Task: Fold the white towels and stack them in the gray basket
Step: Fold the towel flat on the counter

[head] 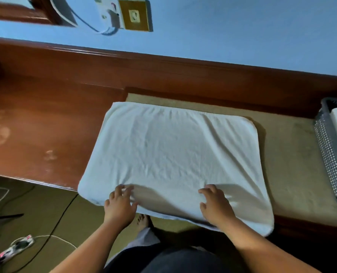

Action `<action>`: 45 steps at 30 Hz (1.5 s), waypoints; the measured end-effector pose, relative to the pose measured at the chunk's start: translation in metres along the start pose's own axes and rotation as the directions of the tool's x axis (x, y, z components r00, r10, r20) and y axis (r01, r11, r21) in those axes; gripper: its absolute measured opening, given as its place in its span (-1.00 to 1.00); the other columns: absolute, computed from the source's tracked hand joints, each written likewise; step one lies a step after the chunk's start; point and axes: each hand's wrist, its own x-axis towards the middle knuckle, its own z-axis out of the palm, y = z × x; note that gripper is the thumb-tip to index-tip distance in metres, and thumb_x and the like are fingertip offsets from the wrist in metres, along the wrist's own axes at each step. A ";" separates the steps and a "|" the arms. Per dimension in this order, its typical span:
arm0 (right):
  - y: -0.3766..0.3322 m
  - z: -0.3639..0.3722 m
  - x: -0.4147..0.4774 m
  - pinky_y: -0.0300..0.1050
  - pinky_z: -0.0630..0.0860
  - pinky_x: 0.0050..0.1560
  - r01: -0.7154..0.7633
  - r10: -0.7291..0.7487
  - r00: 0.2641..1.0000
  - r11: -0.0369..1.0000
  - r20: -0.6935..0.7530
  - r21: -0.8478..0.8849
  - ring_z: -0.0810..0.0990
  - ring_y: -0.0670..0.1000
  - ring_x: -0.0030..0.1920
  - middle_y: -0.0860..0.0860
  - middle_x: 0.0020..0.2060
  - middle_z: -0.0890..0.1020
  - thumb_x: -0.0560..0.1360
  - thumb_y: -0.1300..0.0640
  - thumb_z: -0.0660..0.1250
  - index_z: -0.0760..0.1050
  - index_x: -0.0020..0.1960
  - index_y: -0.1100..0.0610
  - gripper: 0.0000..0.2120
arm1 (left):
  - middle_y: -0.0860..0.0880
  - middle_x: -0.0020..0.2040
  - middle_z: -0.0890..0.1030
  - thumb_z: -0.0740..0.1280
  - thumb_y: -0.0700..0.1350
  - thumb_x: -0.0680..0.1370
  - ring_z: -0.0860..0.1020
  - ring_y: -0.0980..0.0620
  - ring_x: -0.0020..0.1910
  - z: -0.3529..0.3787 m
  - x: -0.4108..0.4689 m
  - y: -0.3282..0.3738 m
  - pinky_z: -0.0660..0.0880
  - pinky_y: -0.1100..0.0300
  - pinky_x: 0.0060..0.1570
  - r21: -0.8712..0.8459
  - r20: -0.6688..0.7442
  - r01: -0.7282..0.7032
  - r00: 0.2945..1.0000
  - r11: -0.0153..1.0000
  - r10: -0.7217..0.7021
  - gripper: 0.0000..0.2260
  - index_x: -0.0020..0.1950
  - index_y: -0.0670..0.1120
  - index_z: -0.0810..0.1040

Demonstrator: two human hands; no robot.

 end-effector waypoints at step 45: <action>-0.074 -0.073 0.088 -0.04 0.37 -0.39 0.229 -0.374 0.924 0.713 -0.083 -0.662 0.44 0.17 -0.38 0.17 -0.12 0.46 0.25 0.38 0.44 0.54 -0.15 0.15 -0.76 | -0.10 -0.02 0.57 0.32 -0.14 0.50 0.55 -0.15 -0.02 0.020 -0.059 0.062 0.41 0.05 -0.08 -0.484 0.166 -0.328 0.876 0.811 0.453 -0.83 0.02 -0.03 0.37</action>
